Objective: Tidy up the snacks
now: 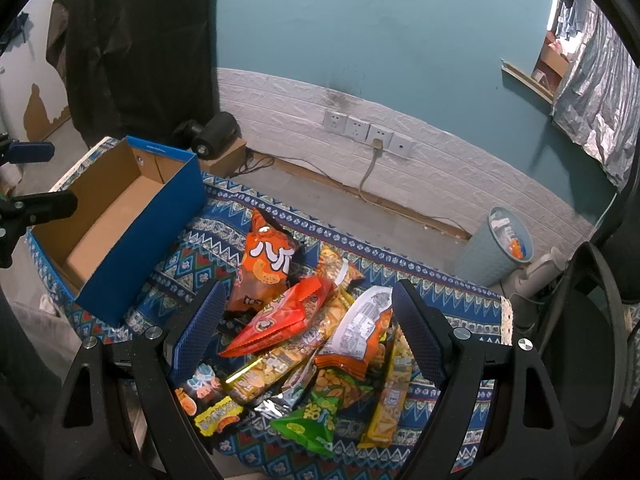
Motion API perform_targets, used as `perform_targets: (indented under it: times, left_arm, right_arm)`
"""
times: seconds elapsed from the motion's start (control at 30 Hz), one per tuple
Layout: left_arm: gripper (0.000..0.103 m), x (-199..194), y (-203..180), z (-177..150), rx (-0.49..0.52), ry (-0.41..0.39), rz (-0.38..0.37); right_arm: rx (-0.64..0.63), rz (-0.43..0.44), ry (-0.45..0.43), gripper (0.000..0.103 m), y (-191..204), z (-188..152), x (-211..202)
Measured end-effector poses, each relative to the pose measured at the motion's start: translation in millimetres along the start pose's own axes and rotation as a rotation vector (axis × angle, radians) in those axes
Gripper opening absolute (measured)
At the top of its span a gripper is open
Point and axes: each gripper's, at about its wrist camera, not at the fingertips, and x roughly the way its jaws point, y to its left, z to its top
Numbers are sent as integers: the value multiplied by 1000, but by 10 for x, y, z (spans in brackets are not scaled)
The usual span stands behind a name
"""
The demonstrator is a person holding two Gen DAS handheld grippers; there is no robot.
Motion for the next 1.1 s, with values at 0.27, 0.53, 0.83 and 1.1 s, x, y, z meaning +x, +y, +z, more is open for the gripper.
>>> perform_targets:
  times: [0.27, 0.53, 0.83, 1.1]
  left_arm:
    - [95, 16, 8, 4, 2, 3, 2]
    - [95, 233, -22, 31, -4, 55, 0]
    - [95, 508, -175, 83, -16, 120, -27]
    - [95, 777, -438, 140, 12, 191, -58]
  right_arm:
    - [-2, 4, 11, 84, -20, -6, 21]
    - [18, -13, 41, 84, -117, -14, 119]
    - [47, -75, 69, 84, -413, -129, 184]
    - [145, -71, 114, 84, -874, -265, 231]
